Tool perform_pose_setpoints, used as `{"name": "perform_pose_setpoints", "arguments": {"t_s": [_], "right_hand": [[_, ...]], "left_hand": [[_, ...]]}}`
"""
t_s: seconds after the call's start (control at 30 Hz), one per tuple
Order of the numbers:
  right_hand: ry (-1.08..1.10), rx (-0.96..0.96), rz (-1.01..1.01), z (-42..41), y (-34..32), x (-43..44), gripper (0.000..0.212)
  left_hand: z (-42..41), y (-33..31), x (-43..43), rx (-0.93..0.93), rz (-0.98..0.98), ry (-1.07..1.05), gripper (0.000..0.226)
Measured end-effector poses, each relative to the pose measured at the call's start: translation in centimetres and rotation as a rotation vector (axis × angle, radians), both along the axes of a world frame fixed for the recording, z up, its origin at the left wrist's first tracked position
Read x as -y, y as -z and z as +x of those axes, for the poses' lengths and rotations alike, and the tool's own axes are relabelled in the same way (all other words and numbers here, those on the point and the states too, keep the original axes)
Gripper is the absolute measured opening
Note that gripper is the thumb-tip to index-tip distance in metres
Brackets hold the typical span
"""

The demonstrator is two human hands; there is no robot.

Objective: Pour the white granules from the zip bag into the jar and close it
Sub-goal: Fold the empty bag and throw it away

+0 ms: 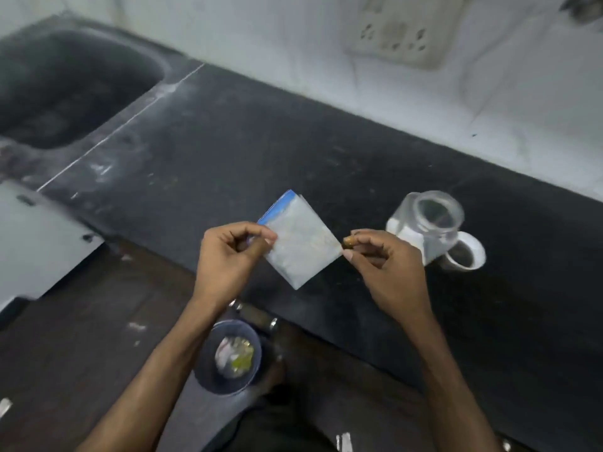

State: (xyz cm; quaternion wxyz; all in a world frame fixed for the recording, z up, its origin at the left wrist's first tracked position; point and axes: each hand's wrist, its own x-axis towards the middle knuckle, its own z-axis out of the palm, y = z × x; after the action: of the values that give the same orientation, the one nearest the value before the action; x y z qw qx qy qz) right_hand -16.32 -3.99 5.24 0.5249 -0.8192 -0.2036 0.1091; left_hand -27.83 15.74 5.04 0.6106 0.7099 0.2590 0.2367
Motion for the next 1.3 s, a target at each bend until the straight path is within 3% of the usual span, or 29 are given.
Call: {"name": "perform_pose_setpoints", "arguments": {"t_s": [0.1, 0.2, 0.3, 0.47, 0.6, 0.73, 0.87, 1.0, 1.13, 1.3], "right_hand": [[-0.074, -0.033, 0.014, -2.7, 2.1, 0.2, 0.019], [-0.074, -0.103, 0.036, -5.5, 4.2, 1.0, 0.018], [-0.062, -0.13, 0.017, -7.8, 5.6, 1.7, 0.017], [-0.045, -0.138, -0.002, -9.9, 6.2, 3.5, 0.016], [-0.011, -0.114, -0.051, -9.9, 5.9, 5.3, 0.015], [0.017, -0.111, -0.075, -9.9, 5.4, 6.5, 0.017], [0.101, -0.132, -0.034, -9.3, 4.9, 8.1, 0.015], [0.162, -0.138, -0.02, -8.4, 4.6, 9.7, 0.015], [0.2, -0.148, 0.005, -7.1, 4.0, 10.3, 0.014], [0.214, -0.121, 0.054, -4.8, 2.5, 10.1, 0.013]], "left_hand": [[-6.2, 1.6, -0.6, -0.083, 0.118, -0.09, 0.017], [-12.6, 3.9, -0.8, -0.235, 0.239, -0.154, 0.033], [-16.8, 7.2, -0.4, -0.383, 0.176, -0.241, 0.051], [-18.4, 14.0, -0.7, -0.529, 0.167, -0.265, 0.039], [-15.2, 19.1, -2.0, -0.66, 0.237, -0.174, 0.027], [-12.0, 22.1, -3.5, -0.972, 0.25, 0.068, 0.055], [-11.0, 21.2, -2.5, -1.157, 0.429, 0.267, 0.046], [-10.1, 16.8, -0.3, -1.243, 0.411, 0.402, 0.041], [-7.3, 8.5, 0.5, -1.161, 0.446, 0.429, 0.033], [0.2, -0.8, 2.2, -0.595, 0.481, 0.385, 0.013]]}}
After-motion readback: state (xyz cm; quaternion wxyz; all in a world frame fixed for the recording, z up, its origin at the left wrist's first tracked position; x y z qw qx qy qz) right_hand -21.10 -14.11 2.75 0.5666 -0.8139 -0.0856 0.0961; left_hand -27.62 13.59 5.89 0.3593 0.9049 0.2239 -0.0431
